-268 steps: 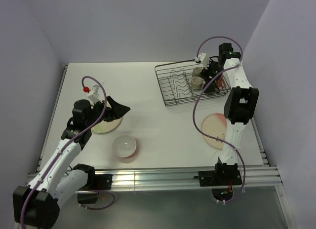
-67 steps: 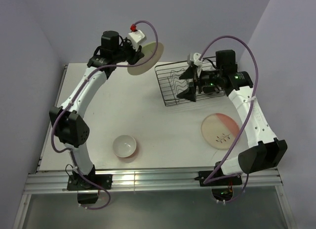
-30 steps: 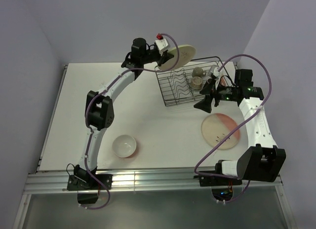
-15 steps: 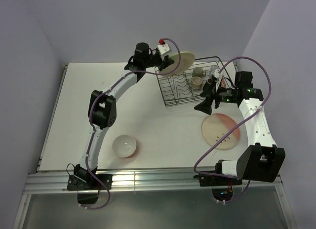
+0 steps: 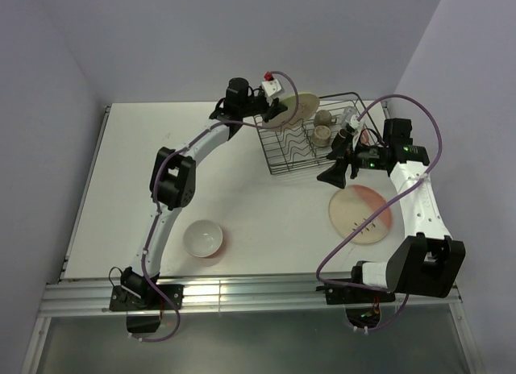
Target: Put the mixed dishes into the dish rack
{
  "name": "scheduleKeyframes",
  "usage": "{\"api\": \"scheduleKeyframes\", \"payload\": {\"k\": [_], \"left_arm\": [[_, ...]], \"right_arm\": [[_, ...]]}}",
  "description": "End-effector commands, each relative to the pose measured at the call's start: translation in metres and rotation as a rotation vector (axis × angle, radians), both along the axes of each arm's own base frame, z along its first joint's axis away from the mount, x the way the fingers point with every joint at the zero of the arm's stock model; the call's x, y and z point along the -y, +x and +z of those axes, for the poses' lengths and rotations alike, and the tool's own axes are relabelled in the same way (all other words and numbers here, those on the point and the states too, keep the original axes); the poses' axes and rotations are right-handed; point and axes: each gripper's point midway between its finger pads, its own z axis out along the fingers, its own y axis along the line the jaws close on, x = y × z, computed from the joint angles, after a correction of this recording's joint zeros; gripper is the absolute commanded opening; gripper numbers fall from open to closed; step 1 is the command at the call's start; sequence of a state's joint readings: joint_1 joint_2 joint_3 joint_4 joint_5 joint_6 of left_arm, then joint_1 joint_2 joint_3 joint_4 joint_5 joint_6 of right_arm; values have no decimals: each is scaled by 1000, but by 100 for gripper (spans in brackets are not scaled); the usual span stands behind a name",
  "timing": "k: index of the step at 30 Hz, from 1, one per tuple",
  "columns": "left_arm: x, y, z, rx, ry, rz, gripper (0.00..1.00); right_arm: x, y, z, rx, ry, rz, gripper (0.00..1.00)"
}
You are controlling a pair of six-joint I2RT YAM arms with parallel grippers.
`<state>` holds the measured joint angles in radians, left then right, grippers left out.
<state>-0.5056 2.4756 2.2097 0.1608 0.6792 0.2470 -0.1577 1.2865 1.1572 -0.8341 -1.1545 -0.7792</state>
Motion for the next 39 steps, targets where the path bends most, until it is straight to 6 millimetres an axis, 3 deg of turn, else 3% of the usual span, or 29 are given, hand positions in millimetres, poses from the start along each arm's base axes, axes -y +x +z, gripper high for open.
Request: {"api": "scheduleKeyframes", "payload": {"k": [1,5,12,16,25,30,32,39], "left_arm": [[18,-14,75,176,-131,-63,2],[19,-13,70,163,-132,-52,7],[18,-13,66,148,-133,-40,28],[17,-12,64,138,-139,-29,36],[14,-15,73,144,-153,-17,41],[7,-24,91,171,-155,-13,45],[5,-27,85,162,-147,-8,45],[-4,-17,98,129,-190,72,49]], "right_arm": [[-1,-2,9,33,23,6,100],[-1,-3,9,28,28,5,100],[-1,-2,8,22,27,-1,100],[0,-1,10,26,26,-4,100],[0,-1,12,25,23,-13,100],[1,-1,15,29,19,-19,100],[1,-1,16,29,20,-22,100],[0,-1,22,34,24,-26,100]]}}
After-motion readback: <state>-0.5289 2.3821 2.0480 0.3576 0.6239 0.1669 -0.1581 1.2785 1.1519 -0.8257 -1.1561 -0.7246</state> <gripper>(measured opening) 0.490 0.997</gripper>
